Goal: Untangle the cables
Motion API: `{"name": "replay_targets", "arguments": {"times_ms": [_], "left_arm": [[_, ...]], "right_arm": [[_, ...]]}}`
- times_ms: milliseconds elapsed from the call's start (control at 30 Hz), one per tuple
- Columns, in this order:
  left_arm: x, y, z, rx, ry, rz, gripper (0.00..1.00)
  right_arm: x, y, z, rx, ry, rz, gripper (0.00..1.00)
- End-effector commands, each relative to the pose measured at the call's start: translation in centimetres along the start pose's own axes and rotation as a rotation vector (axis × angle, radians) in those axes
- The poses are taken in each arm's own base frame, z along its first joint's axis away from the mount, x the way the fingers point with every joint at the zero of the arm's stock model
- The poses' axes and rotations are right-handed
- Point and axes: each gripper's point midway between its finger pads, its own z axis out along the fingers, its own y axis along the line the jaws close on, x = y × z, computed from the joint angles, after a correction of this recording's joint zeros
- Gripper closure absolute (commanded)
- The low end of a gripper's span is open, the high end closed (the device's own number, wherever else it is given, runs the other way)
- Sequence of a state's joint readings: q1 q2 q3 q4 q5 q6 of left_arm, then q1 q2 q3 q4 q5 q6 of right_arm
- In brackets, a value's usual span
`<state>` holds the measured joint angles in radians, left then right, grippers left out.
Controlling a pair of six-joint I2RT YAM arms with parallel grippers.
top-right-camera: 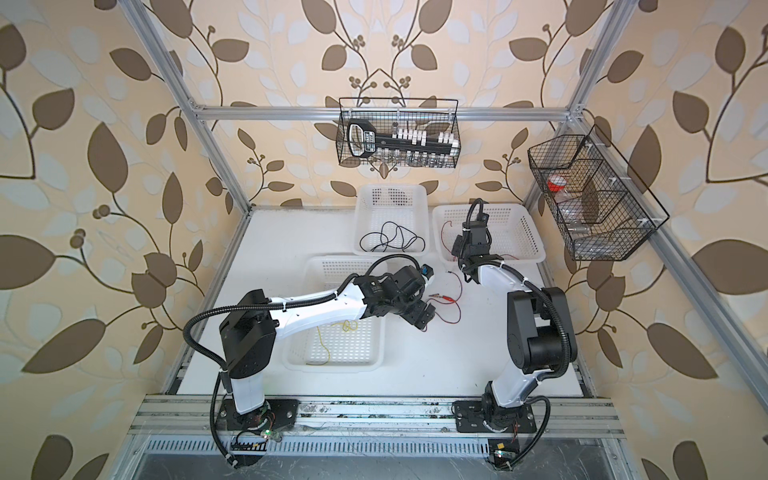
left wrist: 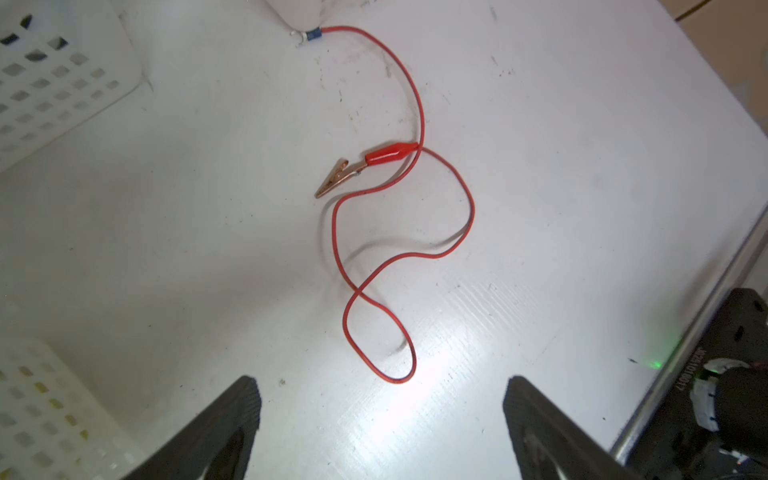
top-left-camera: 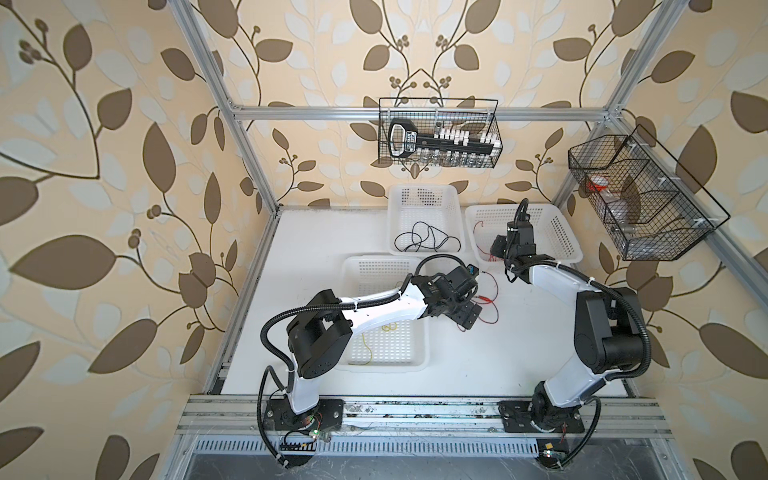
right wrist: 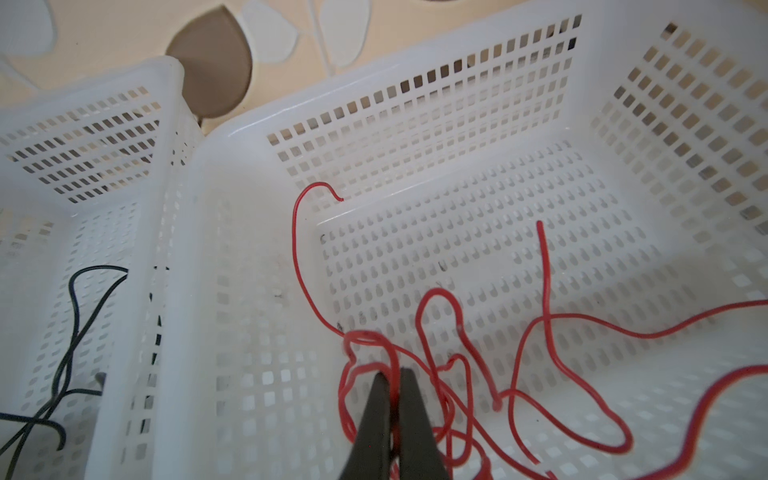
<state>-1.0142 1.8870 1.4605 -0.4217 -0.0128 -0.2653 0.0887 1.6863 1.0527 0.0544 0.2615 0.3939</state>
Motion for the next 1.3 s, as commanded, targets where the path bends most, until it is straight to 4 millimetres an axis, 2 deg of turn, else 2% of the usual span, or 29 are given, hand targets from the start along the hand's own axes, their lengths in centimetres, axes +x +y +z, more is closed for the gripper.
{"name": "replay_targets", "arguments": {"times_ms": [0,167,267,333,567,833,1167,1267], "left_arm": [[-0.4,0.5,-0.3,-0.041,-0.002,0.002,0.07],[0.2,0.6,0.3,-0.046,0.022,-0.003,0.08],[0.4,0.7,0.8,-0.052,0.036,-0.01,0.08],[0.6,0.8,1.2,-0.058,0.05,-0.013,0.08],[1.3,1.6,3.2,-0.105,0.086,-0.026,0.09],[1.4,2.0,5.0,-0.138,0.124,-0.06,0.09],[1.9,1.7,7.2,-0.127,0.157,-0.066,0.25],[1.6,1.8,7.7,-0.135,0.147,-0.064,0.35]], "right_arm": [[-1.3,0.9,-0.1,-0.033,-0.006,0.014,0.97],[-2.2,1.0,-1.5,-0.054,-0.013,0.025,0.85],[-2.9,1.3,-2.6,-0.072,-0.024,0.031,0.71],[-3.3,1.2,-3.2,-0.073,-0.027,0.032,0.65],[-3.8,0.9,-6.6,-0.108,-0.041,0.069,0.59],[-1.6,-0.3,-10.8,-0.182,-0.107,0.16,0.55],[0.3,-1.1,-12.0,-0.194,-0.098,0.169,0.55],[0.6,-1.1,-12.0,-0.191,-0.094,0.164,0.55]]}}
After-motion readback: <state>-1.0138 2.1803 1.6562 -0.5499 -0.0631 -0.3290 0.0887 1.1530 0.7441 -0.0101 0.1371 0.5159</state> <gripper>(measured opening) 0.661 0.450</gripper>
